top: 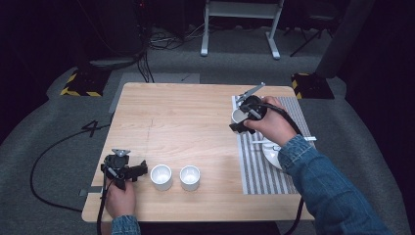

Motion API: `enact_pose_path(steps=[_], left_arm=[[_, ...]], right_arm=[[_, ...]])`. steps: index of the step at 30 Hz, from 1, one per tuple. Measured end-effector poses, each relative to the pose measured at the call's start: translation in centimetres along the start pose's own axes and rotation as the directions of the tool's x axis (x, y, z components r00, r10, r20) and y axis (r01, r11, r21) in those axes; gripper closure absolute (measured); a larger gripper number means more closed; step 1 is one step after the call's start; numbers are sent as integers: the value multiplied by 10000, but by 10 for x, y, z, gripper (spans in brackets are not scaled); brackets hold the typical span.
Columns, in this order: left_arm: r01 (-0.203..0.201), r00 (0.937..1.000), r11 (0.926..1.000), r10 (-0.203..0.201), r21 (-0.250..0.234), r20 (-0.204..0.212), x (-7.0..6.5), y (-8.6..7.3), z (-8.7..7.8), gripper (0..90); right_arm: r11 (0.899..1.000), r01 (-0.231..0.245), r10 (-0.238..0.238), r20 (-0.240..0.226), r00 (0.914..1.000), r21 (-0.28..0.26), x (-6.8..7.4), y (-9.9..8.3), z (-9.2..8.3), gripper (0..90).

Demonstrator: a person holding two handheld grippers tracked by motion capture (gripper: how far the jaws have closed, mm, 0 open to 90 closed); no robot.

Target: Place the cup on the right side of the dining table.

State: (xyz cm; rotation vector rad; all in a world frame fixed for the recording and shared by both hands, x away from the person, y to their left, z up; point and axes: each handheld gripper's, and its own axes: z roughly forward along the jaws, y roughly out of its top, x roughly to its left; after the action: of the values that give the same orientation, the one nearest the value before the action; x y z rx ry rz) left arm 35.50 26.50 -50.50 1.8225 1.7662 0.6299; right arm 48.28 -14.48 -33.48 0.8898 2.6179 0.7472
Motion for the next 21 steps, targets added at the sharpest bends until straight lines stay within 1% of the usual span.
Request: enact_pose_path(steps=[2,3,4,5,8,11,16,18,19,20,21], left_arm=[[3,10000,10000,-3,-2,0,0,0,0,2],[3,10000,10000,-3,-2,0,0,0,0,2],[2,10000,10000,-2,0,-1,0,0,0,2],[1,10000,10000,-1,-1,-1,0,0,0,2],[2,10000,10000,-2,-3,-1,0,0,0,2],[0,10000,10000,0,-2,0,0,0,0,2],[-1,10000,10000,1,-2,4,0,0,0,2],[0,10000,10000,0,1,-1,0,0,0,2],[0,10000,10000,0,1,-1,0,0,0,2],[2,10000,10000,-2,0,2,0,0,0,2],[2,10000,10000,-2,0,2,0,0,0,2]], right_arm=[[10000,32,-33,261,9997,15,-8,3,0,268],[10000,32,-33,261,9997,15,-8,3,0,268],[10000,-50,50,432,9991,-11,-16,5,1,268],[10000,-50,50,432,9991,-11,-16,5,1,268],[9993,-362,362,665,9971,-6,-30,9,2,268],[9987,-518,513,880,9948,34,-41,11,4,268],[9969,-768,745,1055,9916,174,-56,14,14,268],[9954,-949,928,1161,9889,131,-66,15,23,268],[9954,-949,928,1161,9889,131,-66,15,23,268],[9935,-1129,1104,1194,9867,144,-71,15,28,268],[9935,-1129,1104,1194,9867,144,-71,15,28,268]])
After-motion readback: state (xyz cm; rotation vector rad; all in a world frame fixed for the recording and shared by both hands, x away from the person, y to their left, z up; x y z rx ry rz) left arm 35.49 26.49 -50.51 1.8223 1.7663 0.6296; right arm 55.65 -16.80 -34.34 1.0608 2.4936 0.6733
